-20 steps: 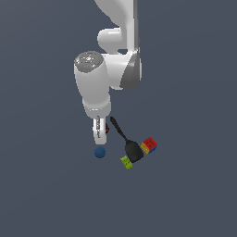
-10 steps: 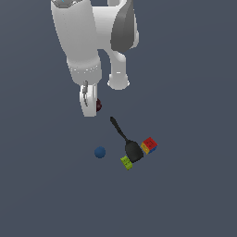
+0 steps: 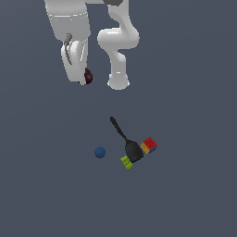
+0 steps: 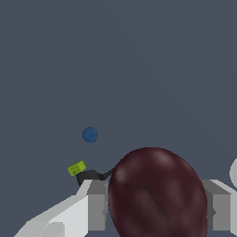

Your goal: Pick up a designated object from a clutter of objects.

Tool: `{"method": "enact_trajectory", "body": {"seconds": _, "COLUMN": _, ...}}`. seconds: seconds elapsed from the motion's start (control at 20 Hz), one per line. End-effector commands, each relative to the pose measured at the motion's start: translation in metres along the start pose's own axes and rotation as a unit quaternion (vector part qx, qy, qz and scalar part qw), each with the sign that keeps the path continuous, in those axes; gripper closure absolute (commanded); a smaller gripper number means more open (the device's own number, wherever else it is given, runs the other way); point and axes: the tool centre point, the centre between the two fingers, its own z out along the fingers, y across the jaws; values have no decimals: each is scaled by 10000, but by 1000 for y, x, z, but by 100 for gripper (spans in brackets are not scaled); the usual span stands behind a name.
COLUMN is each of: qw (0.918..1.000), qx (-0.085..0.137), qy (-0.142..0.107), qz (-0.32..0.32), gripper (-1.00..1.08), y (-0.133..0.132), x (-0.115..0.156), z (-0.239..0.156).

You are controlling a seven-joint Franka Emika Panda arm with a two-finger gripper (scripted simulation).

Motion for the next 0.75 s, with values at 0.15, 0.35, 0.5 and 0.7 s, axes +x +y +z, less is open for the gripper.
{"method": "enact_trajectory", "body": {"seconds": 0.15, "qw": 10000, "qx": -3, "qy": 1, "qz": -5, "gripper": 108, "y": 14, "x": 7, "z": -38}}
{"method": "enact_trajectory", "body": {"seconds": 0.35, "qw": 10000, "qx": -3, "qy": 1, "qz": -8, "gripper": 108, "y": 20, "x": 10, "z": -56}}
{"method": "enact_trajectory", "body": {"seconds": 0.5, "qw": 10000, "qx": -2, "qy": 1, "qz": -10, "gripper": 108, "y": 22, "x": 12, "z": -64}}
{"method": "enact_trajectory", "body": {"seconds": 0.7, "qw": 10000, "qx": -2, "qy": 1, "qz": -13, "gripper": 108, "y": 22, "x": 12, "z": -67}}
